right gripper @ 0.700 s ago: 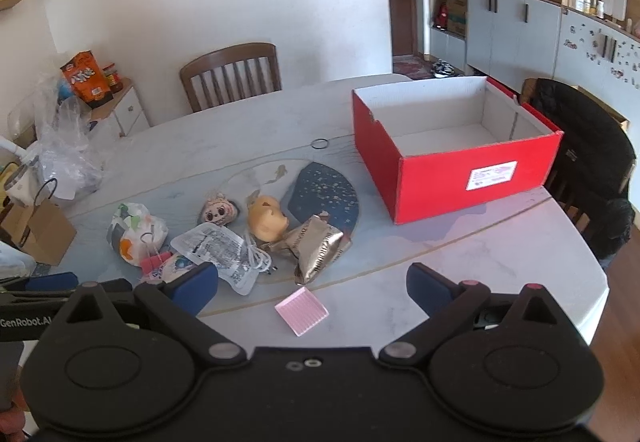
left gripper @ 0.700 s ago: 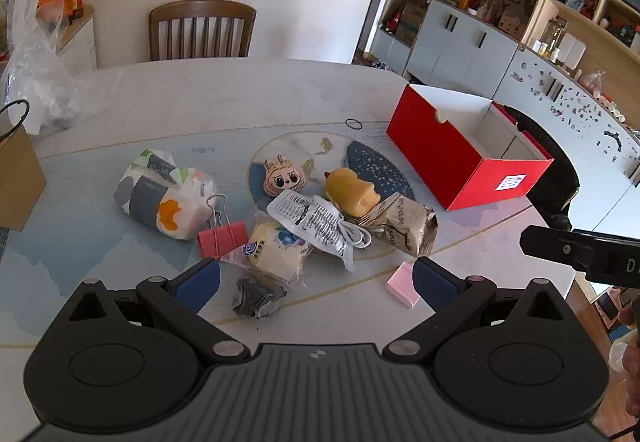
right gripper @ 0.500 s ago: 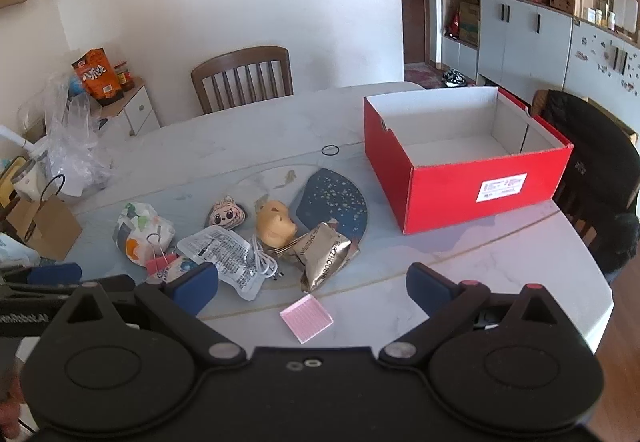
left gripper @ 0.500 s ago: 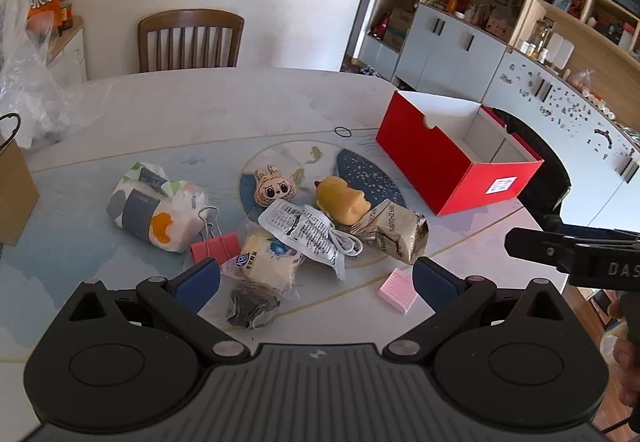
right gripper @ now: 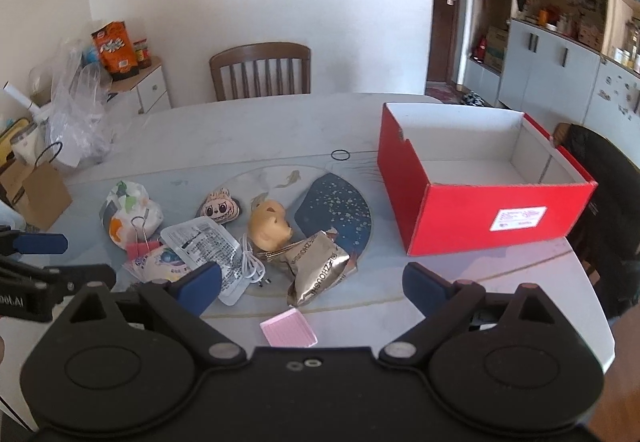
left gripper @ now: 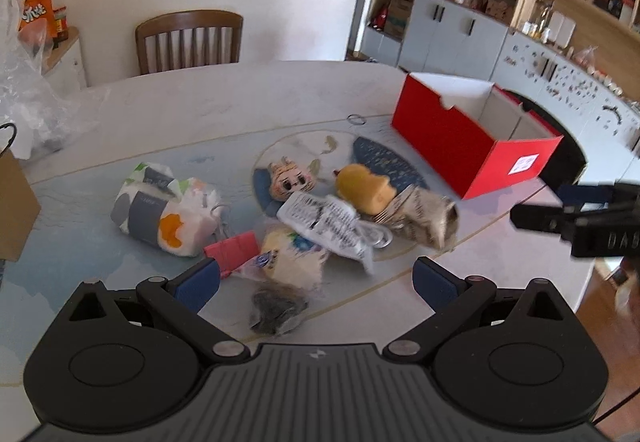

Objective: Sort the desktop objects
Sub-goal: 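Reach the left tool to the black wrapped item while the right tool reaches the silver foil bag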

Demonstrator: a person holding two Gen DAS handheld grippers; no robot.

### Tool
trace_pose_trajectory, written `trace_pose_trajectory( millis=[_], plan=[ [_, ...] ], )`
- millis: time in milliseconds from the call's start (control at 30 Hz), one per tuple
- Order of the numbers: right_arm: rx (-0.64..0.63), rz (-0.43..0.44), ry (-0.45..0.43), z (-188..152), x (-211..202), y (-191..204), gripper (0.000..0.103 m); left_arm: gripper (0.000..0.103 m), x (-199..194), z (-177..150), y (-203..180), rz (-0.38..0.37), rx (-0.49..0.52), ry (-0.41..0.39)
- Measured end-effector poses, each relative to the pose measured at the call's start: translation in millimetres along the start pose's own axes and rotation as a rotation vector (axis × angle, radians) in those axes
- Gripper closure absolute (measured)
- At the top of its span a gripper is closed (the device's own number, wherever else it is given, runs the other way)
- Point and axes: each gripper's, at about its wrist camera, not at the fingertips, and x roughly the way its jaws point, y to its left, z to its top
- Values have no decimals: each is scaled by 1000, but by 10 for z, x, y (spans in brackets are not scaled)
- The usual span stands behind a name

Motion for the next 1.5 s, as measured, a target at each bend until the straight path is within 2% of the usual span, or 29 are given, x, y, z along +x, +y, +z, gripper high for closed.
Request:
trace_pose_trajectory(
  millis=[633,867,933,1167,1267,1333,1500],
  plan=[
    [-154,172,117,47,929,-391,13,1,617,-374,20,187,-139,60],
    [-174,196,164,44,1195,-433,13,1,754,-384,41,220,-154,80],
    [-171,202,175,48,1248,-440,14,6,766,-382,56,215,-164,79],
    [-179,218,187,73,1324,-416,15,11,764,-414,85,186,-166,87],
    [-176,220,194,66,1342,-413,16,16,737,-440,71,178,-139,83],
    [-176,221,201,56,1360,-401,17,22,742,-453,58,171,-114,89],
    [-182,214,213,43,1403,-350,20,30,780,-472,38,197,-43,105]
  ],
)
